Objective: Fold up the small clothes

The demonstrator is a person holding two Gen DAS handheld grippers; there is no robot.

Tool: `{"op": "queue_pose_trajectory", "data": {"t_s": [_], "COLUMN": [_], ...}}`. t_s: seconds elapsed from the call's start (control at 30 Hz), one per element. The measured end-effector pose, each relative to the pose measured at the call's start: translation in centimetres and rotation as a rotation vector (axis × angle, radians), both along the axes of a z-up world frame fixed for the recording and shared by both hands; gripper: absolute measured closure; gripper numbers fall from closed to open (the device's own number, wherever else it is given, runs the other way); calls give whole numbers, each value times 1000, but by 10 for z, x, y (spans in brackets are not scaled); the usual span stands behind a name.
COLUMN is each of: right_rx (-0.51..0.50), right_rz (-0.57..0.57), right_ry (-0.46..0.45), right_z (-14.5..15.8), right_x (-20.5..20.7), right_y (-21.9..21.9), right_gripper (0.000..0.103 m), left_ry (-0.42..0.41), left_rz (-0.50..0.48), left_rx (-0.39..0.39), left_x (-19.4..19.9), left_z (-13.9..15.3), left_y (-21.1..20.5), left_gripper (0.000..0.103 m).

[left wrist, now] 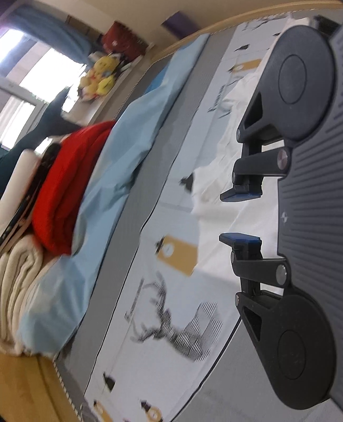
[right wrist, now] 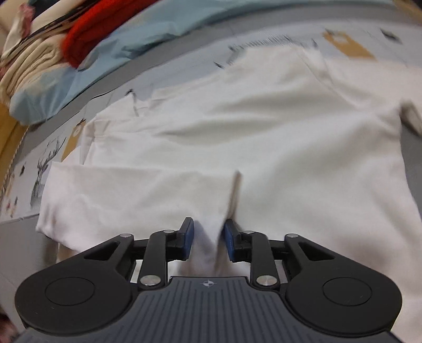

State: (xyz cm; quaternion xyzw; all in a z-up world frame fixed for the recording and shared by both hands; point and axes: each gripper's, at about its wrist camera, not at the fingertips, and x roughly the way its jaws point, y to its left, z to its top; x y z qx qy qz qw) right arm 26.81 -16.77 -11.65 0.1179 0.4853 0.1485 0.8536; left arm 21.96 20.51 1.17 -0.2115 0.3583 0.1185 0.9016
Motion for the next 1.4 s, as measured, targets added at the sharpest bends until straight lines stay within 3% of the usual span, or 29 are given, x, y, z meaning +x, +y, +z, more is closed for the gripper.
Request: {"op": "queue_pose_trajectory", "data": {"t_s": [0.1, 0.27, 0.37, 0.43, 0.57, 0.8, 0.93, 1.1, 1.23, 1.33, 1.4], "right_rx": [3, 26, -126, -245, -221, -223, -244, -207, -107, -88, -86], "right_rz": [58, 80, 0, -125, -276, -345, -281, -439, -465, -448, -440], "right_ry": [-101, -368, -457, -399, -239, -266, -187, -219, -232, -208, -181], "right_z": [16, 69, 81, 71, 54, 57, 44, 52, 55, 53, 51], "right_x": [2, 8, 24, 44, 68, 71, 79, 73, 71, 74, 76], "right_y": [9, -6, -32, -60, -117, -146, -139, -157, -166, -163, -160], "right_gripper": [97, 98, 98, 98, 98, 98, 97, 92, 92, 92, 92], "left_ry": [12, 48, 66, 80, 104, 148, 186, 254, 318, 469, 477], "left_rz": [51, 107, 105, 97, 76, 18, -15, -94, -189, -210, -205], "left_rx": [37, 67, 88, 105, 109, 89, 54, 38, 81, 170, 149], "left_x": [-5, -6, -4, -1, 9, 33, 43, 55, 61, 63, 62], "left_z": [6, 2, -1, -3, -11, -31, -48, -73, -96, -126, -129], "left_y": [12, 27, 28, 27, 18, -4, -14, -30, -47, -46, -40], "left_gripper": [77, 77, 77, 77, 77, 77, 77, 77, 77, 79, 79]}}
